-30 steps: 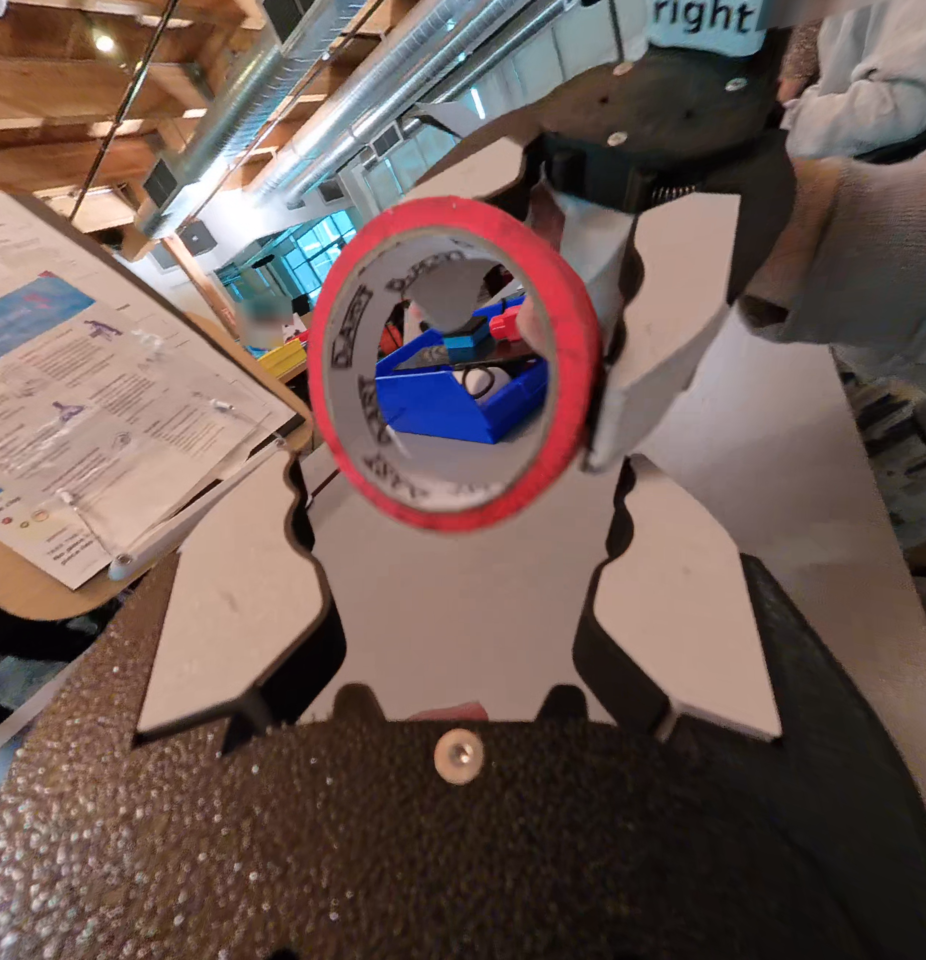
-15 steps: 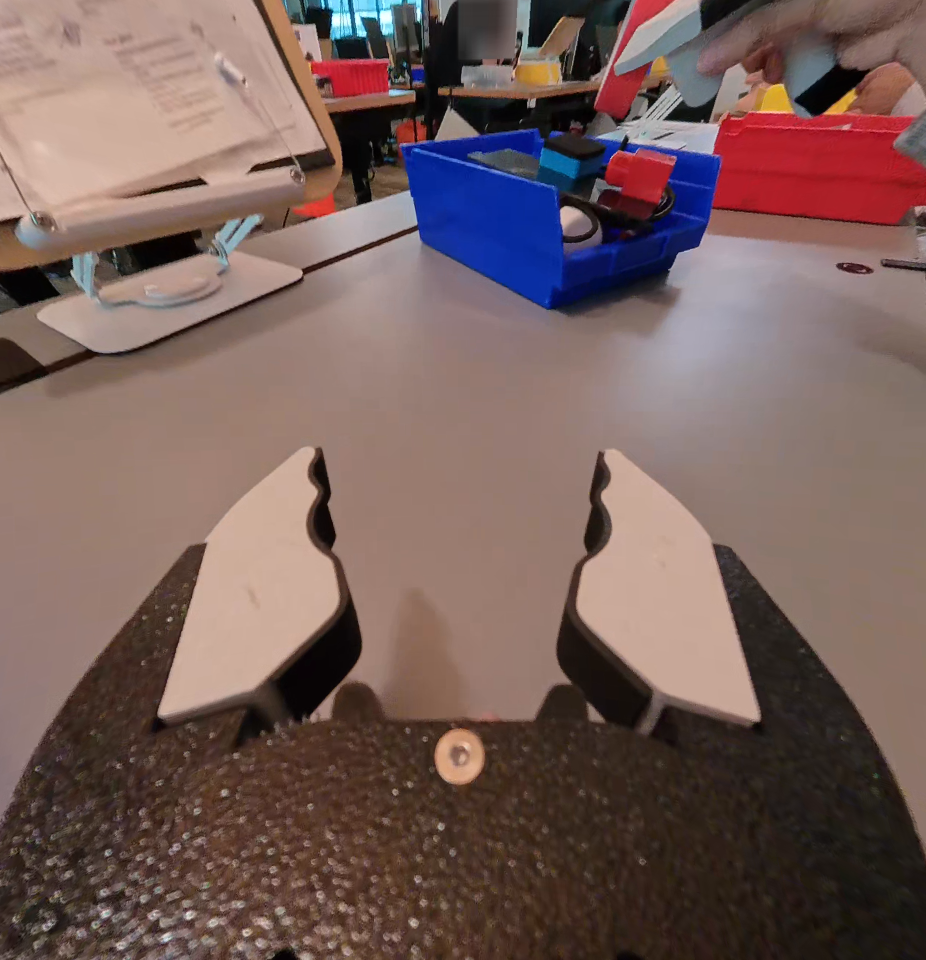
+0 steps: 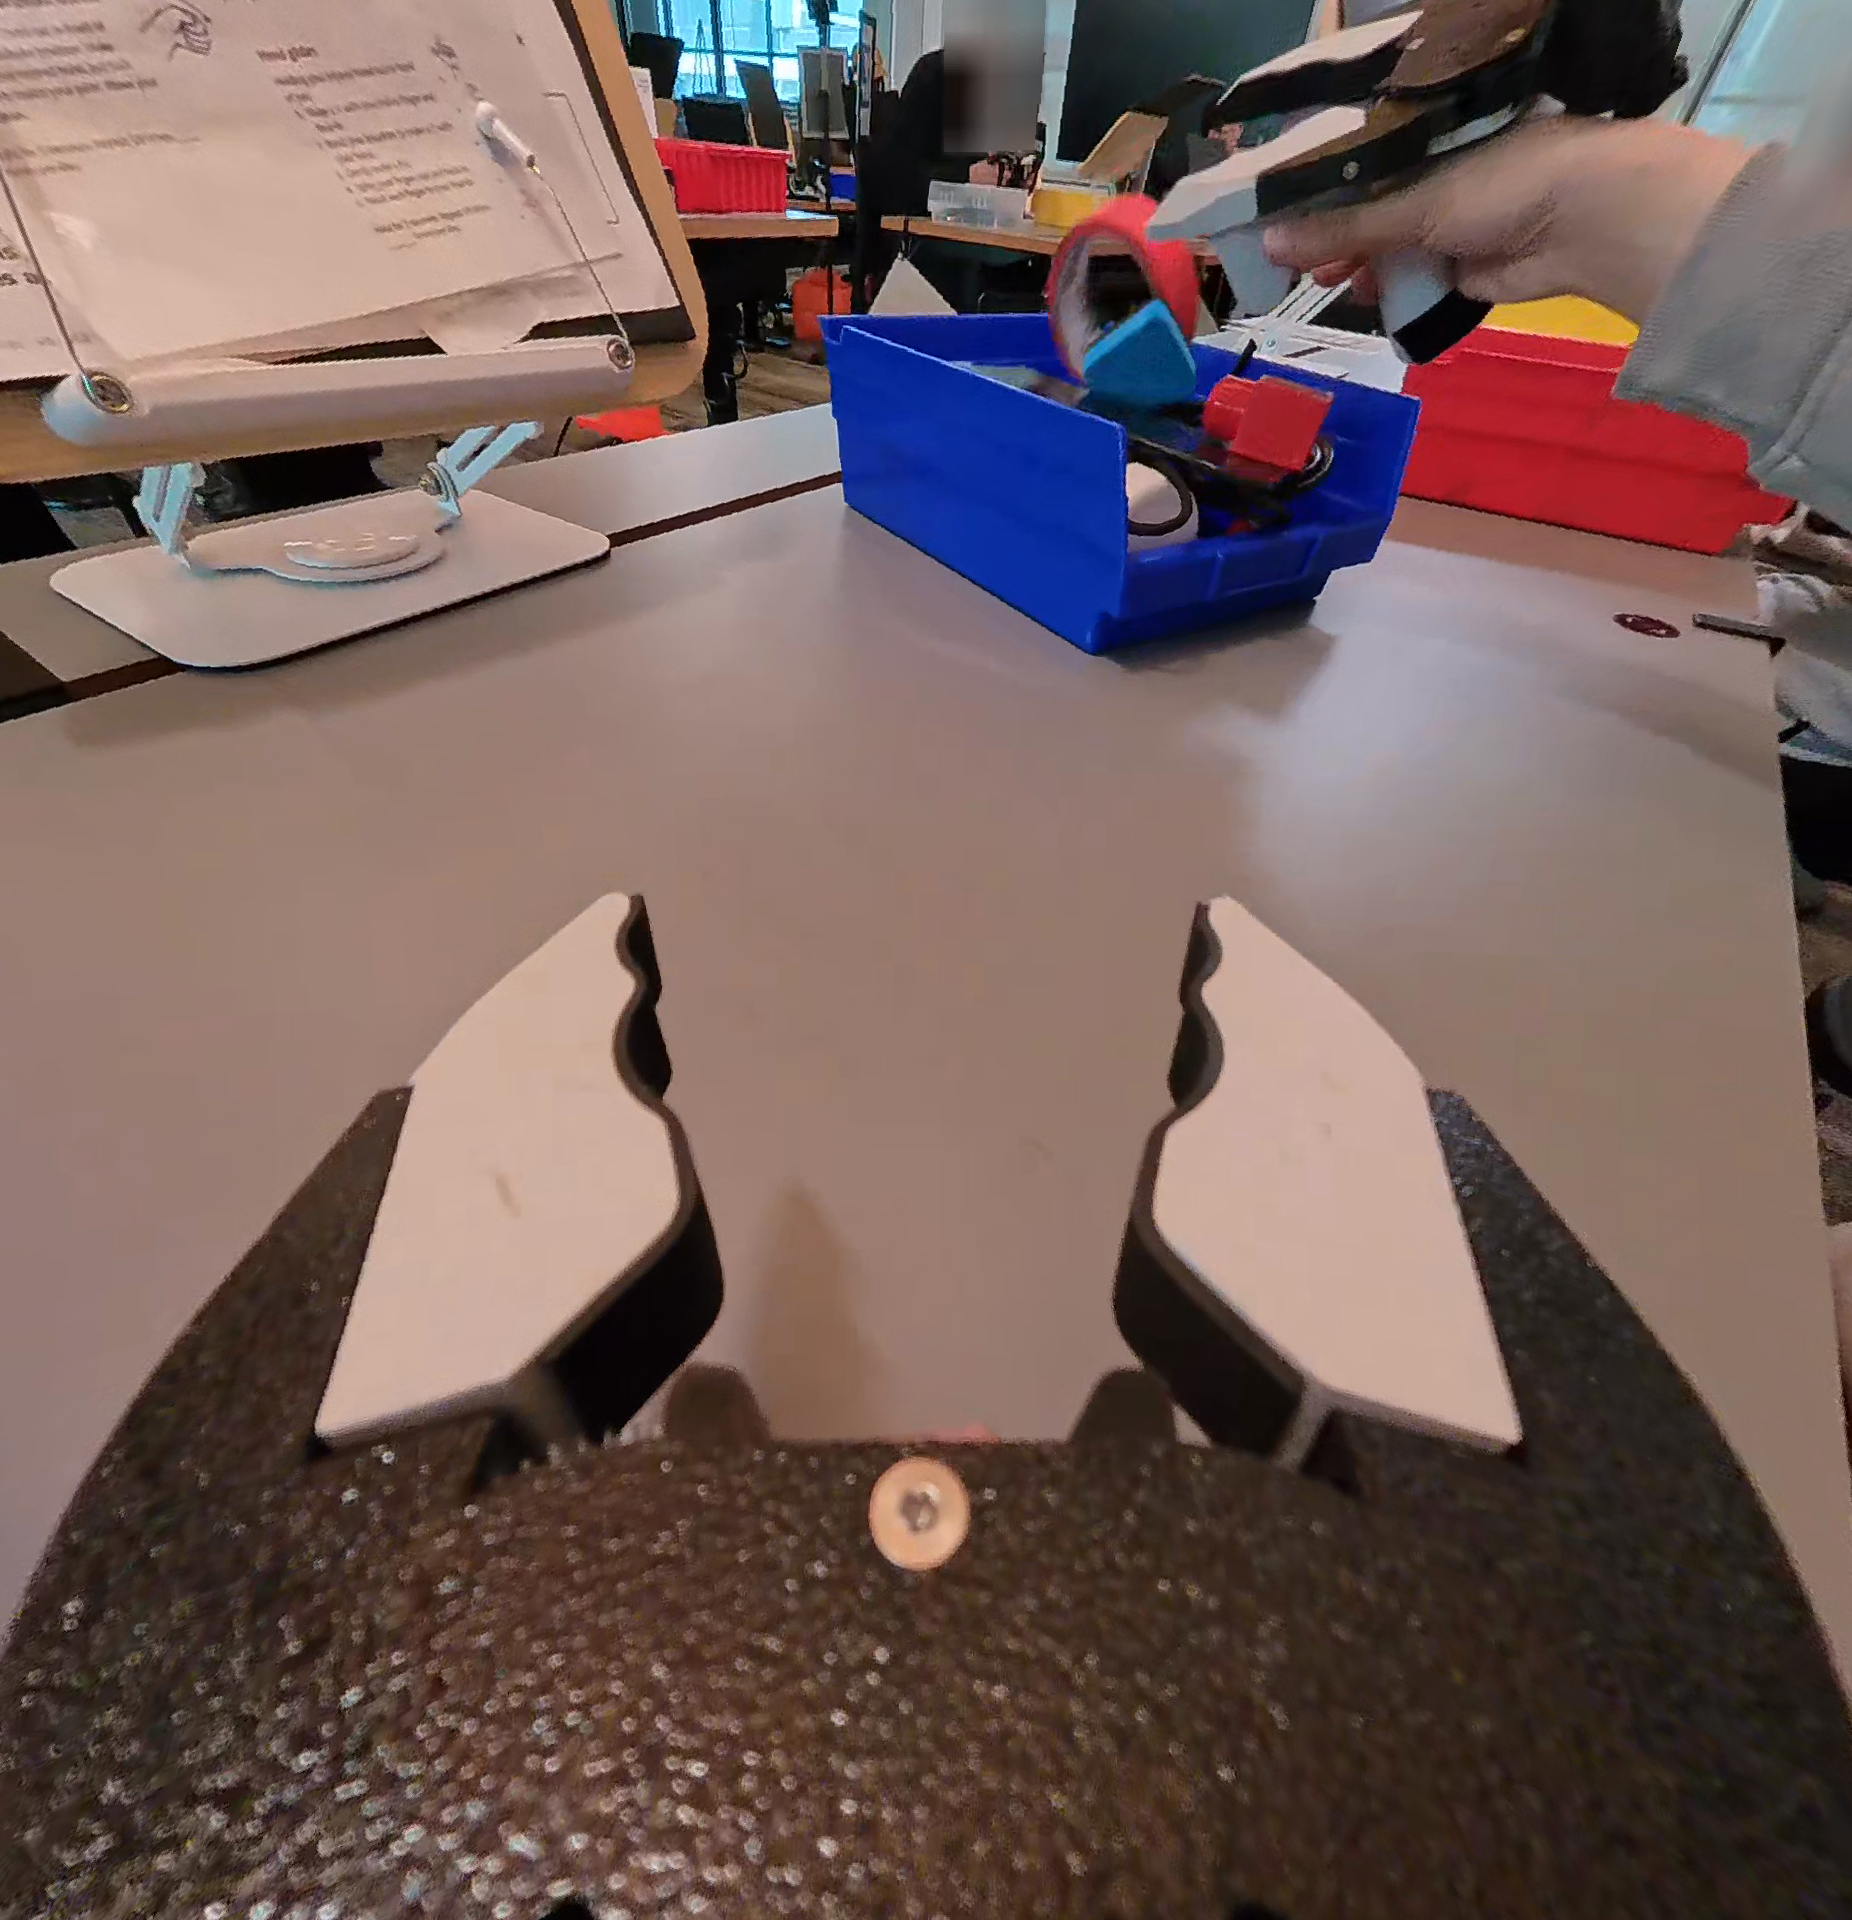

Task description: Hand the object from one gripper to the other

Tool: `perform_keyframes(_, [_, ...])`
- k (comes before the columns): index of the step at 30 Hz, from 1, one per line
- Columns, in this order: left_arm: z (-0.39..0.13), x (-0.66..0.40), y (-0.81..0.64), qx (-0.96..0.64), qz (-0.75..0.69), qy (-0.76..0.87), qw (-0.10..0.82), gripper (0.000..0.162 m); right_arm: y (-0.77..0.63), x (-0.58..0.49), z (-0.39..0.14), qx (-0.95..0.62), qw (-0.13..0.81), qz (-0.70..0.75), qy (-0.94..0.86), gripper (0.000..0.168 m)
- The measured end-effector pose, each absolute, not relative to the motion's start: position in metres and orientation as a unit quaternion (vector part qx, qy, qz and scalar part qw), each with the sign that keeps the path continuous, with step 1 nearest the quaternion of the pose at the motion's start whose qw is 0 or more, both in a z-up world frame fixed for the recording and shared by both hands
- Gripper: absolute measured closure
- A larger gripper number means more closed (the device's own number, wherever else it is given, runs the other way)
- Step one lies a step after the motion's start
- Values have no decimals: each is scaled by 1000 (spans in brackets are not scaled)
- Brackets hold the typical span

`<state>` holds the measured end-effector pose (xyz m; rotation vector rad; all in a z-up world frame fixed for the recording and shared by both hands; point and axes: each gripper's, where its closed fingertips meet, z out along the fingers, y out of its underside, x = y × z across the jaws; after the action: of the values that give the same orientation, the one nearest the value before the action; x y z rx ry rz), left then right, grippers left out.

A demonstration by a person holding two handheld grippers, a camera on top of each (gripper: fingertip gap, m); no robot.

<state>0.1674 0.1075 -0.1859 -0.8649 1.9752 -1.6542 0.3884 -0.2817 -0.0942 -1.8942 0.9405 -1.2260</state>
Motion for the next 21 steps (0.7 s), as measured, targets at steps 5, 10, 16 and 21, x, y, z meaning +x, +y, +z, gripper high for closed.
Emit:
perform_keyframes(5, [-189,165,113,-308,-579,722,222,67,-290,354,-79,-760,321,-443,352,80])
perform_keyframes(10, [-188,163,117,-309,-575,722,229,67,-279,288,-122,-852,231,-377,281,87])
perform_keyframes(16, [-185,158,112,-304,-575,725,228,67,-298,304,-175,-845,152,-404,316,97])
perform_keyframes(21, [-189,156,114,-299,-557,737,240,67,-334,360,-146,-758,135,-541,338,83])
